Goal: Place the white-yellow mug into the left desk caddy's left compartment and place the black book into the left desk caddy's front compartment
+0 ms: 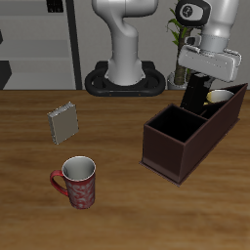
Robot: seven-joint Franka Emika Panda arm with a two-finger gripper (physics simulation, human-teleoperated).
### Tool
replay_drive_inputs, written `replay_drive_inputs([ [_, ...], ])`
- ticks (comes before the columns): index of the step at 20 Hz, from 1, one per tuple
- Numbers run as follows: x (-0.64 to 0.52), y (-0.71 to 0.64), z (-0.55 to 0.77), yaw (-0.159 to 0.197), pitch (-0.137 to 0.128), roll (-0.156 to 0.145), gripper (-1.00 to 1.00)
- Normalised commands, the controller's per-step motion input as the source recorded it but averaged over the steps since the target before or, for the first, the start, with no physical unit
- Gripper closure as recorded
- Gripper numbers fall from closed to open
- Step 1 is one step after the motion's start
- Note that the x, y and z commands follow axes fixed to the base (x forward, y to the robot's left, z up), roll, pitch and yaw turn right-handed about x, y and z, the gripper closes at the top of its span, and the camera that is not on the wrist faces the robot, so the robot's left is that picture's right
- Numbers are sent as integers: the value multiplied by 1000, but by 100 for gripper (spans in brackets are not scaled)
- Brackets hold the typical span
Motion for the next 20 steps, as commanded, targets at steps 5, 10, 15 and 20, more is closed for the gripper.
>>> replay_drive_inputs([
  [5, -57, 261, 9, 8, -4, 51, 100],
  [10, 103, 49, -80, 5, 23, 16, 100],
  [15, 87, -70, -178, -5, 30, -19, 100],
  [20, 82, -70, -267, -16, 48, -7, 100],
])
